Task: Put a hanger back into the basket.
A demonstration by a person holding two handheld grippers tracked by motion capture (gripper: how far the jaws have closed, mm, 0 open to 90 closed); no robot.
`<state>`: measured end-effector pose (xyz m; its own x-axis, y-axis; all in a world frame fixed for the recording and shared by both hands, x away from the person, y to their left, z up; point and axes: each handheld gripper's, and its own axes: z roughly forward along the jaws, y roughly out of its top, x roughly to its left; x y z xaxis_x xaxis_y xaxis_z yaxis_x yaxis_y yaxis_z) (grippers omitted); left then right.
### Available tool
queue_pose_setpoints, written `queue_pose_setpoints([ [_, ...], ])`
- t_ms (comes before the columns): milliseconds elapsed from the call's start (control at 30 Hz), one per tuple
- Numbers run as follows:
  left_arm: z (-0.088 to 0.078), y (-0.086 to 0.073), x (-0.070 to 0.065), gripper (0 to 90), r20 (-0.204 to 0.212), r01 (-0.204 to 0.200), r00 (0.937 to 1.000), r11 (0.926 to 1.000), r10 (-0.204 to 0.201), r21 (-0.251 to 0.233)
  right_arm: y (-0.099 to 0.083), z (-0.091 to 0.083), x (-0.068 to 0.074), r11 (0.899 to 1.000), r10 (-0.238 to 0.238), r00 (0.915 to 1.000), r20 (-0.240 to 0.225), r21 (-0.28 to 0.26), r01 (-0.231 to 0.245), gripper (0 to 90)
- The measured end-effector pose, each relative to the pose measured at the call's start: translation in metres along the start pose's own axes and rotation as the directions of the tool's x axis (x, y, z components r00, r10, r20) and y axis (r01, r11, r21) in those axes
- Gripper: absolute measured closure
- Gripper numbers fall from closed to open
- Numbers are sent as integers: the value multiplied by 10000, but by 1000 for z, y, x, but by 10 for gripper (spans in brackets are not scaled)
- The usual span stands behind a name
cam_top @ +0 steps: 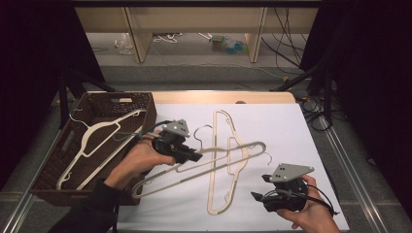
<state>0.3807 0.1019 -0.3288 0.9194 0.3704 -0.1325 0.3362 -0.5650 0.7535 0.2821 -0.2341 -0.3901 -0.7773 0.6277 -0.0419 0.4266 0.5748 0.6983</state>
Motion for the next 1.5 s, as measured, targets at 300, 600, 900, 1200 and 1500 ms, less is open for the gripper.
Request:
queue_pose_setpoints([
  [300, -42, 21, 11, 854, -502, 480, 9973, 9924, -539, -1129, -6, 10, 2, 9996, 84, 9996, -274, 271, -77, 376],
  [600, -88, 45, 9, 854, -1223, 1, 9924, 9913, -164, -1318, -9, 10, 0, 9990, 120, 9992, -391, 435, -103, 376],
  [900, -135, 28, 28, 855, -2278, 487, 9705, 9897, -788, -1347, -16, 11, 0, 9977, 451, 9982, -404, 522, -430, 368],
  [1200, -164, -7, 60, 855, -2878, 1362, 9405, 9763, -1808, -1681, -22, 12, -3, 9978, 657, 9978, -121, 108, -656, 333],
  [1500, -186, -37, 86, 855, -3422, 1964, 9033, 9586, -2586, -2060, -24, 12, -6, 9968, 796, 9968, -110, 115, -795, 309],
])
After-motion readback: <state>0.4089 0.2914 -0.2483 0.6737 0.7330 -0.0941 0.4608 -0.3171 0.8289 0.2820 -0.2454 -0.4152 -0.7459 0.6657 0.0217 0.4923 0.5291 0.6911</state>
